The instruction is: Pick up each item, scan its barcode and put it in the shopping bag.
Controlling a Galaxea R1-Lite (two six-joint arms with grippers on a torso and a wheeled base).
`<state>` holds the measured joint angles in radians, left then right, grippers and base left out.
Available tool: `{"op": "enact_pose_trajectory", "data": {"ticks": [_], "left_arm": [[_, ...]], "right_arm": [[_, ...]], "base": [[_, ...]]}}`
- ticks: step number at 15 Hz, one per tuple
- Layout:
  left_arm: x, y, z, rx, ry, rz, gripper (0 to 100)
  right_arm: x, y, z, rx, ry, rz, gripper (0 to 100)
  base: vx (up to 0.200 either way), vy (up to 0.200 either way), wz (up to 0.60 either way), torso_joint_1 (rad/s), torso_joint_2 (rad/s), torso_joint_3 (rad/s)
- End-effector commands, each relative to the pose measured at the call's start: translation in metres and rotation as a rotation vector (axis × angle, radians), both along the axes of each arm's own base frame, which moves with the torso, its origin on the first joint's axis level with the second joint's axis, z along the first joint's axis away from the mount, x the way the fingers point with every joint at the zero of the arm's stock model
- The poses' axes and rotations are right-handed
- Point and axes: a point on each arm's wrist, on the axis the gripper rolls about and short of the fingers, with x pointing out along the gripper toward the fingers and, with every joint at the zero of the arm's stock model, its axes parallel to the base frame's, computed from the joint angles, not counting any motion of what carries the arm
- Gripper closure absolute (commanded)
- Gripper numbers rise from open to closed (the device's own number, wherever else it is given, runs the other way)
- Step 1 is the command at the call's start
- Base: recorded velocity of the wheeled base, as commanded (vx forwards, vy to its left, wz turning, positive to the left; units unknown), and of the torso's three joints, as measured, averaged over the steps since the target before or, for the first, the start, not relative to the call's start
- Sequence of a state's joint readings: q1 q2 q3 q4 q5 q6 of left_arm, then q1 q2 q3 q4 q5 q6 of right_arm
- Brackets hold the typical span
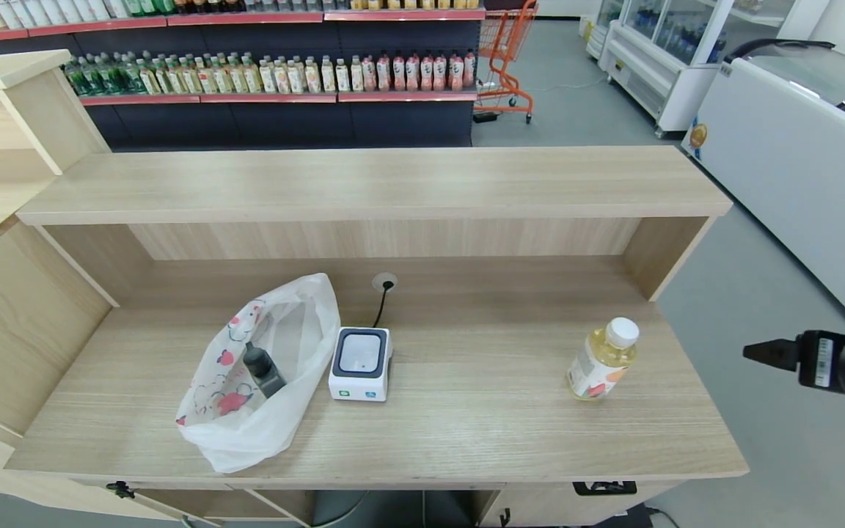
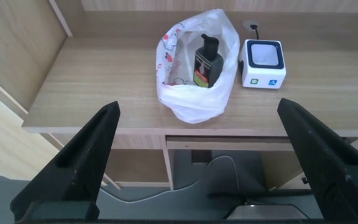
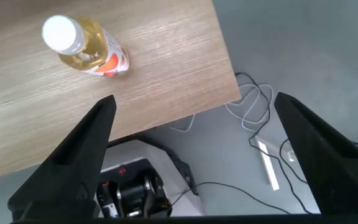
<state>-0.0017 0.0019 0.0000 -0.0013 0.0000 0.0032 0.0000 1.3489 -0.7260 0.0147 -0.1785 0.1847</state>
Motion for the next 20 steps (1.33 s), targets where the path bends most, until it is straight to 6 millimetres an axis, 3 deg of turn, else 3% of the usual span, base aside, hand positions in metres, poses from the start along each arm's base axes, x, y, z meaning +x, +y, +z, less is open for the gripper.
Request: {"op": "enact_pose_trajectory", "data": {"ticks": [1, 7, 14, 20], "left_arm": [[0.0, 0.0, 0.0, 0.0, -0.001, 0.0, 0], [0.0, 0.0, 0.0, 0.0, -0.001, 0.0, 0], [0.0, 0.0, 0.0, 0.0, -0.001, 0.0, 0], [0.0, 0.0, 0.0, 0.0, 0.001, 0.0, 0]], "right_arm": [[0.026, 0.016, -0.05, -0.012, 0.154, 0.07, 0], [0.06, 0.034, -0.105, -0.073, 0.112, 0.183, 0], [0.089, 0.068, -0.132, -0.131, -0.032, 0.338, 0], [0.106, 0.08, -0.148, -0.251, -0.134, 0.432, 0]], "base": [[0.0, 0.0, 0.0, 0.0, 0.0, 0.0], [0.0, 0.0, 0.0, 0.0, 0.0, 0.0], [0.0, 0.0, 0.0, 0.0, 0.0, 0.0], [0.0, 0.0, 0.0, 0.0, 0.0, 0.0]]}}
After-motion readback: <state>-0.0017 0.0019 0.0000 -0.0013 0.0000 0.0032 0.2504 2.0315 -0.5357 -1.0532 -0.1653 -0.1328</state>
